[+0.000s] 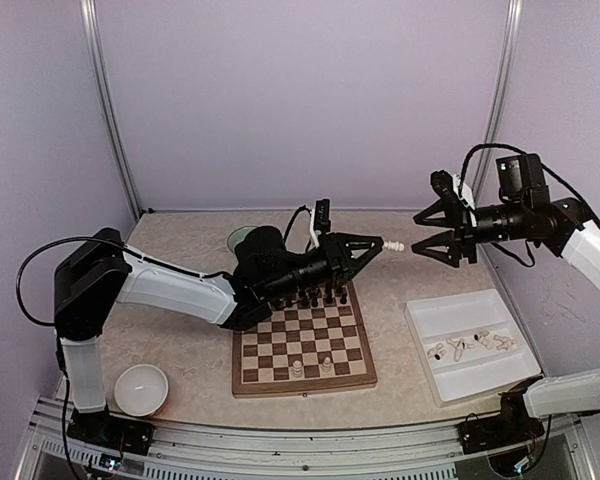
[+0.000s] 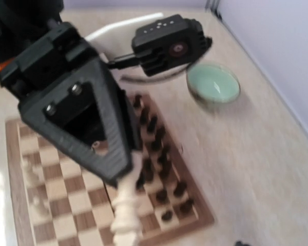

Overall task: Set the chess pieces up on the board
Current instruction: Pass from the left arm to the right

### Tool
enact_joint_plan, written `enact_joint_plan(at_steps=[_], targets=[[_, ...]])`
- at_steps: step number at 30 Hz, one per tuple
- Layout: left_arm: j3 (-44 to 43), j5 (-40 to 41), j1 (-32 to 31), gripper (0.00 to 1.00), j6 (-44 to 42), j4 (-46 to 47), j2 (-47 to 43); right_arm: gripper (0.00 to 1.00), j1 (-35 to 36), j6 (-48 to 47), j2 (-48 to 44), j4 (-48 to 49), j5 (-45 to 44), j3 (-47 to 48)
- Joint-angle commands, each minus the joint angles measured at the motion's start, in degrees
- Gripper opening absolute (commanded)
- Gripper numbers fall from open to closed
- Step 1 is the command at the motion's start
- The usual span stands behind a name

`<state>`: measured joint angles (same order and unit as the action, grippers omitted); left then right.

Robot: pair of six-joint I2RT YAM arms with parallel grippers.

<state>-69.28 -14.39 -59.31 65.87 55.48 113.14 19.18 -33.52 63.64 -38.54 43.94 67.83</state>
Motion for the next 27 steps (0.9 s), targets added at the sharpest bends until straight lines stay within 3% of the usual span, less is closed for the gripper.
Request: enact_joint_plan(at_steps=[1, 8, 27], targets=[[0.5, 0.9, 0.9, 0.11, 11.0, 15.9, 1.0, 0.66, -0.5, 6.3, 1.6, 9.1, 7.2, -1.4], [0.5, 2.0, 0.7, 0.10, 11.3, 15.4, 1.5, 0.62, -0.3, 8.6, 4.5, 12.4, 12.6, -1.1], [-0.8, 1.9, 0.0, 0.10, 11.6, 15.9, 2.4, 0.42, 3.5, 7.8, 7.9, 12.6, 15.4, 0.9]])
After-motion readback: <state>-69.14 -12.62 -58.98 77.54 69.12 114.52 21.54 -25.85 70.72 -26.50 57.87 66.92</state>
